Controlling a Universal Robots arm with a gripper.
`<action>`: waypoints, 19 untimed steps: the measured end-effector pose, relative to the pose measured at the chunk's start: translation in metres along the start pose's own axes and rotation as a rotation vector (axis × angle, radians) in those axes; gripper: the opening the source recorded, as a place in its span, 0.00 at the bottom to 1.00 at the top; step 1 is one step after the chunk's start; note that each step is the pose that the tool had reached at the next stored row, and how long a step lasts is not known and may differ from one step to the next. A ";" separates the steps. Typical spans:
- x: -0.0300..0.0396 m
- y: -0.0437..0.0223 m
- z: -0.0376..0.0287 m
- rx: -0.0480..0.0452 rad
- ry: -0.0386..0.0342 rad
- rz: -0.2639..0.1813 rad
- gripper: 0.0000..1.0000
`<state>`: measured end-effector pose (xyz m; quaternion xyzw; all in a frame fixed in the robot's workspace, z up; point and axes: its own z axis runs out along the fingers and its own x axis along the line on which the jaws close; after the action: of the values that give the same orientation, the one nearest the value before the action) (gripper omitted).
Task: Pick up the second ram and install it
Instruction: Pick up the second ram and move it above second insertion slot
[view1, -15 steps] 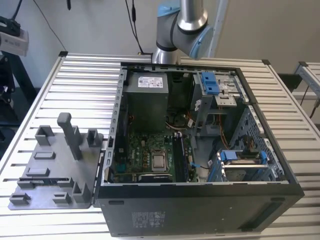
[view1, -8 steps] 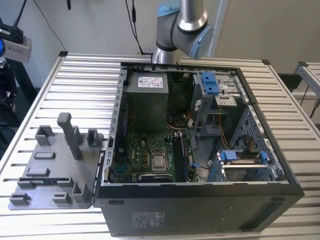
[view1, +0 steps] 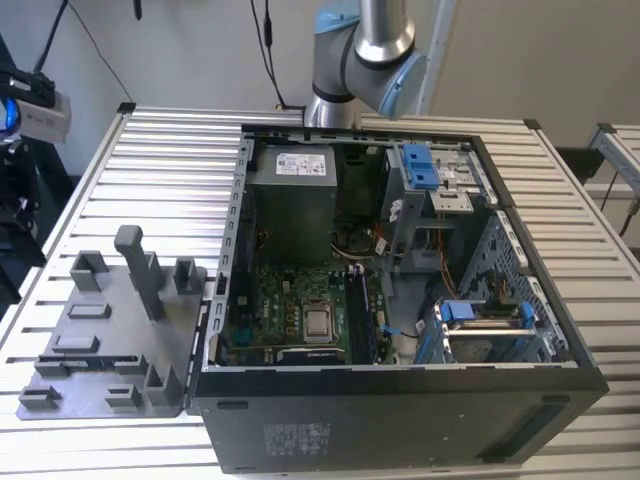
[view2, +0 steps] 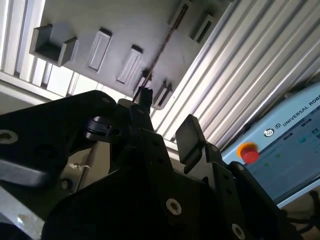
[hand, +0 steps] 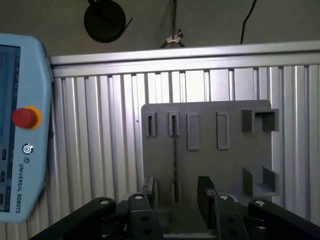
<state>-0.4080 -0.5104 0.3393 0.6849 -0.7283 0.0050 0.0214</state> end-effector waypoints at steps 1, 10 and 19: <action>-0.0001 0.0000 0.0017 0.0002 0.0019 0.000 0.48; -0.0015 -0.0036 0.0165 0.0048 0.0175 -0.036 0.48; -0.0023 -0.0046 0.0224 0.0180 0.0194 -0.072 0.48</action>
<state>-0.4039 -0.5092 0.3167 0.7108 -0.7028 0.0174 0.0225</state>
